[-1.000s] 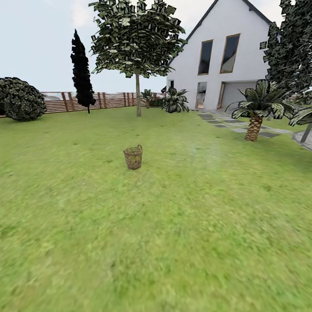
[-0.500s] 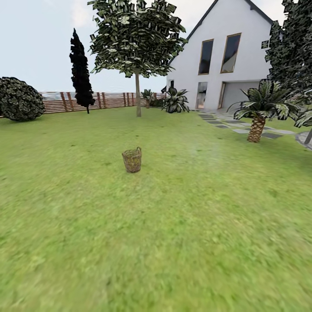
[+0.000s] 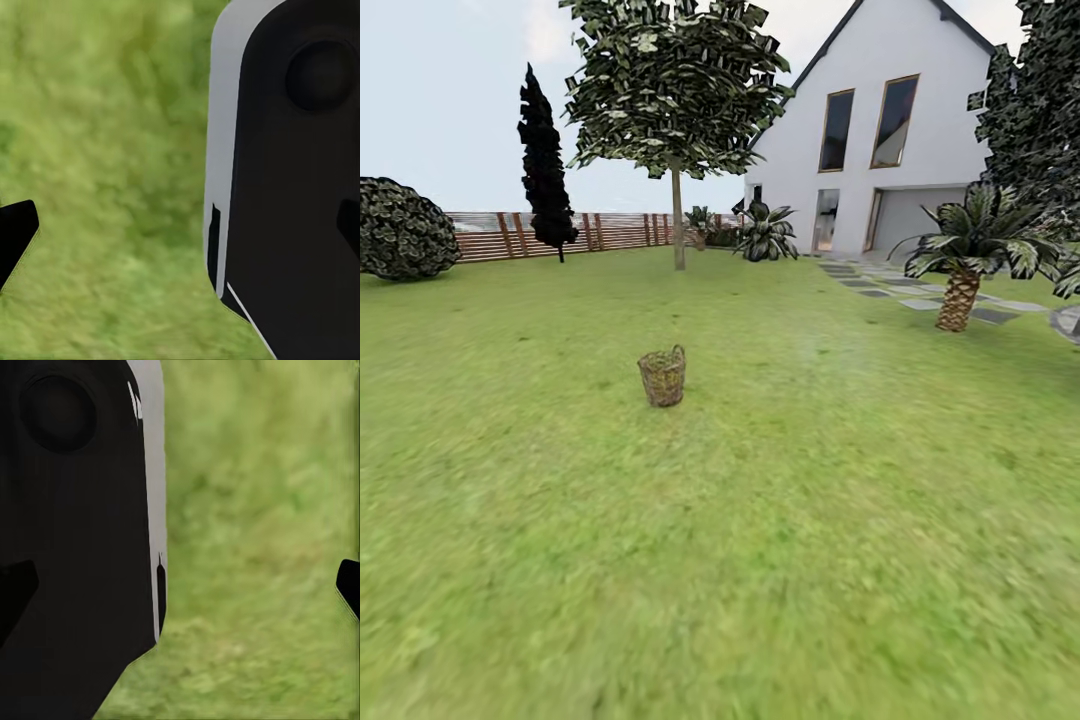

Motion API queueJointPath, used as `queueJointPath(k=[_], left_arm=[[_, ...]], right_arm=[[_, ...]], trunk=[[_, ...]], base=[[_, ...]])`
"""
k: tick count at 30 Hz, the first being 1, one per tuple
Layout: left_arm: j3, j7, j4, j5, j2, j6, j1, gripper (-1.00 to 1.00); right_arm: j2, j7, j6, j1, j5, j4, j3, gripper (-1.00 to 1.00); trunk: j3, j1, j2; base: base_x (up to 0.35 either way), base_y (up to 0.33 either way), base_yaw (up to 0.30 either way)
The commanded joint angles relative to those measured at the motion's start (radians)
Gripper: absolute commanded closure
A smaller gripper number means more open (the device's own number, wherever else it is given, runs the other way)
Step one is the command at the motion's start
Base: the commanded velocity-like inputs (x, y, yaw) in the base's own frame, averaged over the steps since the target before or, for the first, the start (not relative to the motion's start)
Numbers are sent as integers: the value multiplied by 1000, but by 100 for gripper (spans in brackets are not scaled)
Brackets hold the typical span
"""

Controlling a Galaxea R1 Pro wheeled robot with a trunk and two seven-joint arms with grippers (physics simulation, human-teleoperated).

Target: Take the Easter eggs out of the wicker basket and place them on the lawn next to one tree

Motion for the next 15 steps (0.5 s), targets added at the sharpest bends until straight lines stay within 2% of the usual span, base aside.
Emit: queueJointPath(k=[1,15], left_arm=[[1,-1,-2,0,0,1,1,-100],[1,-1,-2,0,0,1,1,-100]], right_arm=[[0,-2,-2,-1,-1,2,2,-100],[0,-2,-2,-1,-1,2,2,-100]], trunk=[[-1,1,0],[-1,1,0]], base=[[337,0,0],[337,0,0]])
